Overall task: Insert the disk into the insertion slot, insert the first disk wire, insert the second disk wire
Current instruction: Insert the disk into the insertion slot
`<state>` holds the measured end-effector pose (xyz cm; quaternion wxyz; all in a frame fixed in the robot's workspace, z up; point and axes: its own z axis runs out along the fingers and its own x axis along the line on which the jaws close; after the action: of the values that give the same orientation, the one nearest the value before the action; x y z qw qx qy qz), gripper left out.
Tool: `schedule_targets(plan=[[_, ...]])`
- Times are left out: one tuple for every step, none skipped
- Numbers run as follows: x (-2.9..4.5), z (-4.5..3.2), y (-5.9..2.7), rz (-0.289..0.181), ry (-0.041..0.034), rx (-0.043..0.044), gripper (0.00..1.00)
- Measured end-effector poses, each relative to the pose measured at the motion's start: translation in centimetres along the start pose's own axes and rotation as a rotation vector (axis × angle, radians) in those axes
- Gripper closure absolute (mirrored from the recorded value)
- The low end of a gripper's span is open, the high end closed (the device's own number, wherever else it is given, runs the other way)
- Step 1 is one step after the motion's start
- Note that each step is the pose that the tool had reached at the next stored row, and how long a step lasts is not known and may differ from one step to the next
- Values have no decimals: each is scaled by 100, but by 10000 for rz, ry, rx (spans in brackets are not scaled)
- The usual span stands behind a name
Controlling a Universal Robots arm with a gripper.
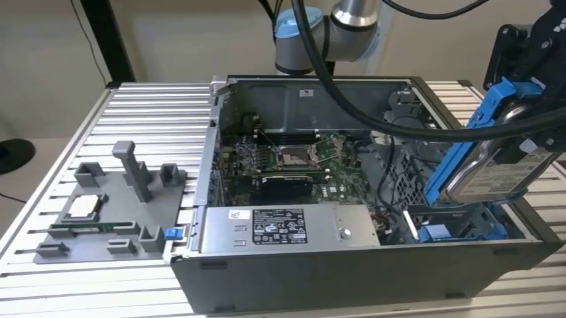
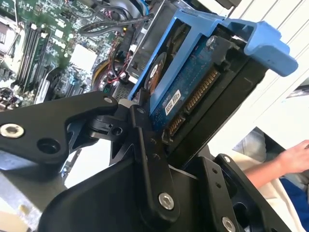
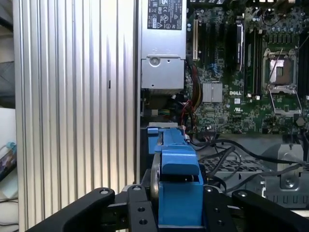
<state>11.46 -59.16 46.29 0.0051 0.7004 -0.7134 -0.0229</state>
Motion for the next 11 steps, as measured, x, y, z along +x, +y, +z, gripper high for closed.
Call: schedule_targets(plan=[[3, 7, 0, 0, -1, 0, 100], [6, 12, -1, 0, -1, 0, 100], [10, 17, -1, 0, -1, 0, 100], [13, 21, -1, 0, 1, 0, 100], [16, 25, -1, 0, 0, 0, 100], [19, 29, -1, 0, 0, 0, 100], [19, 31, -2, 0, 0, 0, 100], [19, 32, -2, 0, 0, 0, 100], [21, 34, -2, -1, 0, 0, 100], [21, 35, -2, 0, 0, 0, 100], [21, 35, -2, 0, -1, 0, 100]])
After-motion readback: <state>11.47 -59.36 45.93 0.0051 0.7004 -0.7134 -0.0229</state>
